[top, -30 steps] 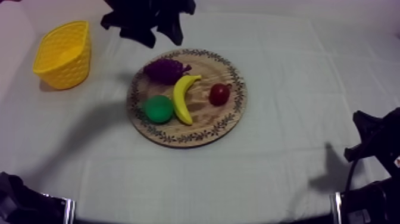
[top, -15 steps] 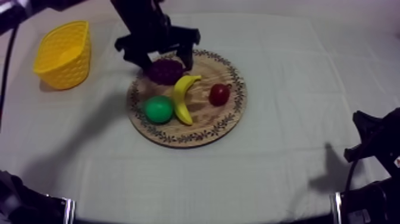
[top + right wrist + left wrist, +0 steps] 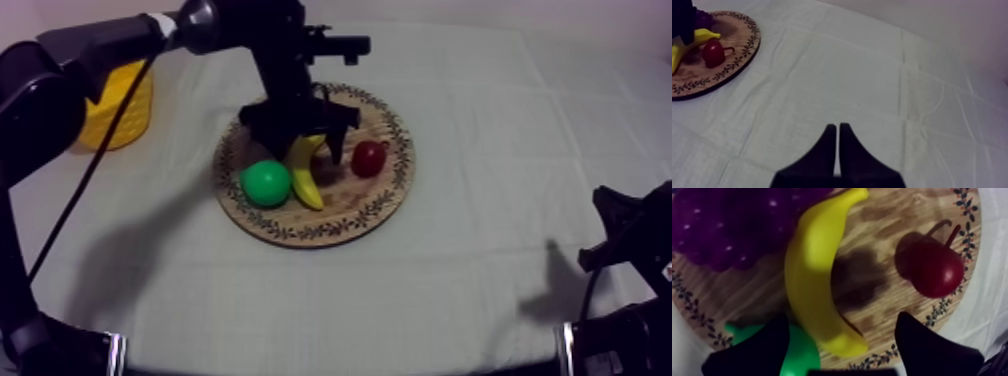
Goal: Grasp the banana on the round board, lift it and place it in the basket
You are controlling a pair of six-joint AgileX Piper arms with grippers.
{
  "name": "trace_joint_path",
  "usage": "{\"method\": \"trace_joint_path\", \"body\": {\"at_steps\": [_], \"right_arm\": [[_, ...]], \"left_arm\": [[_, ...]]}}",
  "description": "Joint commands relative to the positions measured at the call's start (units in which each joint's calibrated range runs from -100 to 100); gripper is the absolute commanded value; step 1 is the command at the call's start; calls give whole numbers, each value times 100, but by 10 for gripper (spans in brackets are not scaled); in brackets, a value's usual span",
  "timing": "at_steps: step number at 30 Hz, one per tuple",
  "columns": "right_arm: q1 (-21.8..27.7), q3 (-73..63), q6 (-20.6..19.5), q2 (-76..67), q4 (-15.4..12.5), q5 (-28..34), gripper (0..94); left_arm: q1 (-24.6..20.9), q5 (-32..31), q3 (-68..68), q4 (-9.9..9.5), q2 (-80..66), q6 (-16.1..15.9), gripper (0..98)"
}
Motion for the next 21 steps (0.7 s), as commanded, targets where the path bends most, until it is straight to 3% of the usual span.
{"method": "trace_joint_path", "body": {"at_steps": [1, 8, 17, 21], "right_arm": [[0, 4, -2, -1, 0, -2, 4], [-6, 4, -2, -1, 0, -2, 4], [-7, 4, -2, -1, 0, -2, 4], [-7, 4, -2, -1, 0, -2, 4]], "left_arm": [[6, 42, -102, -6, 231, 3, 751], [-24, 79, -321, 11, 569, 82, 664], [-48, 75, -383, -170, 653, 354, 377], [-59, 26, -303, -208, 601, 390, 315]]}}
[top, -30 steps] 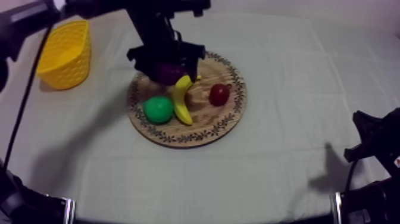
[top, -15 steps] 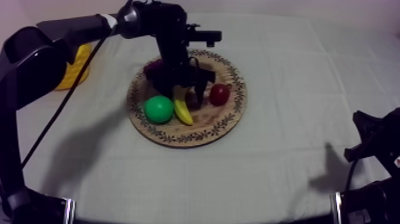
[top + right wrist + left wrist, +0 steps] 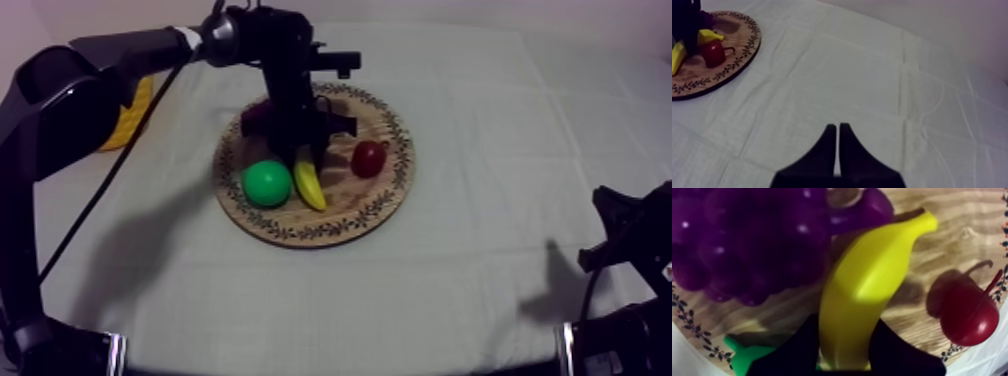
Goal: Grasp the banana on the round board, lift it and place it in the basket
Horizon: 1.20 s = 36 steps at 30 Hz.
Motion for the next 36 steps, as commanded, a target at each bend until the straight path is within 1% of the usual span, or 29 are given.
{"method": "trace_joint_path", "body": {"at_steps": [1, 9, 18, 21, 28, 36], "right_arm": [[-4, 4, -2, -1, 0, -3, 4], [-4, 4, -2, -1, 0, -3, 4], [-4, 4, -2, -1, 0, -3, 4], [-4, 4, -2, -1, 0, -3, 4], [-10, 4, -2, -1, 0, -3, 4], [-12, 4, -5, -1, 0, -3, 4]], "left_arm": [[-3, -31, 33, -8, -28, 3, 309], [37, -34, 85, -42, -351, -23, 299], [51, 473, -299, -106, -1631, 79, 311], [-9, 568, -469, -123, -2095, 52, 314], [-388, 613, -479, -118, -2732, -68, 323], [-1196, 567, -197, -177, -2630, -318, 333]]}}
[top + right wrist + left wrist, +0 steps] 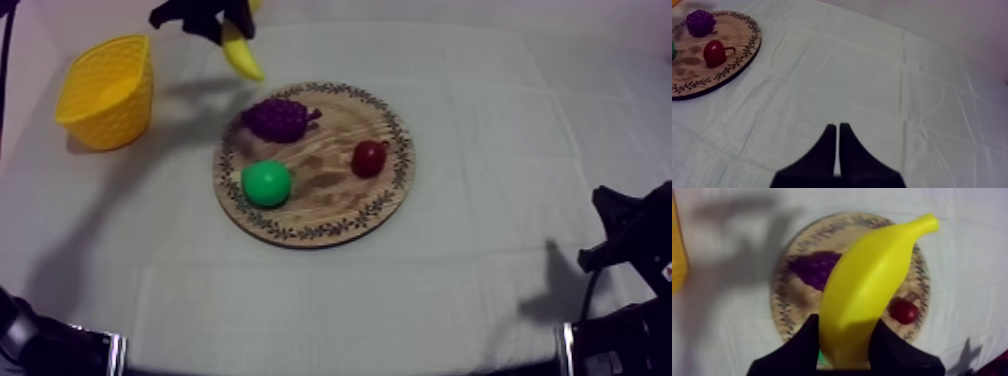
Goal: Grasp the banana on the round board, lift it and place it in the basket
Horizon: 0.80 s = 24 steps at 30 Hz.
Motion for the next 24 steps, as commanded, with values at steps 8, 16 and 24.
{"method": "trace_joint_path", "body": {"at_steps": [8, 16, 24], "right_arm": [[-1, 4, 1, -1, 0, -3, 4], [-8, 4, 1, -1, 0, -3, 4], [-15, 4, 1, -1, 0, -3, 4]], "left_arm": [[-1148, -118, -43, -141, 432, -315, 332], [-1896, -147, -448, -228, 886, -533, 331], [-2338, -393, -433, -311, 1196, -763, 342]]}}
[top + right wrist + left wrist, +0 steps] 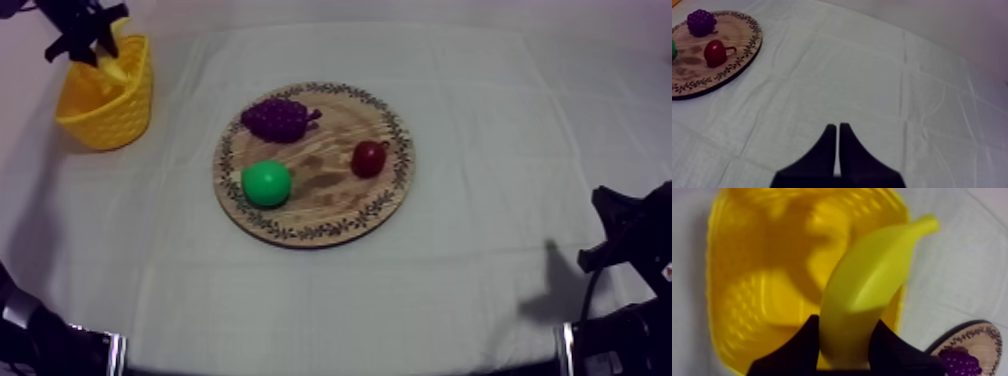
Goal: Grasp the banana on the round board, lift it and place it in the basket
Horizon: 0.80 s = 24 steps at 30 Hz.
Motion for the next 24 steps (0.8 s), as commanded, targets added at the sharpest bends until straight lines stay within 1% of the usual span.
{"method": "trace_joint_path", "body": {"at_steps": [1, 3, 10, 13, 15, 17, 24], "right_arm": [[-2, 4, 1, -1, 0, -3, 4], [-3, 4, 1, -1, 0, -3, 4], [-3, 4, 1, -1, 0, -3, 4], [-3, 4, 1, -1, 0, -3, 4], [-7, 4, 1, -1, 0, -3, 4], [-9, 4, 1, -1, 0, -3, 4], [-11, 4, 1, -1, 0, -3, 4]], "left_arm": [[-98, -86, 85, -4, 26, -80, 354], [-166, -192, 218, -3, 42, -146, 399], [-301, -610, 799, 55, -139, -433, 608], [-339, -763, 1020, 80, -301, -505, 635], [-369, -888, 1187, 108, -438, -540, 613], [-396, -1043, 1401, 132, -605, -571, 569], [-416, -1691, 2288, 154, -1266, -593, 342]]}}
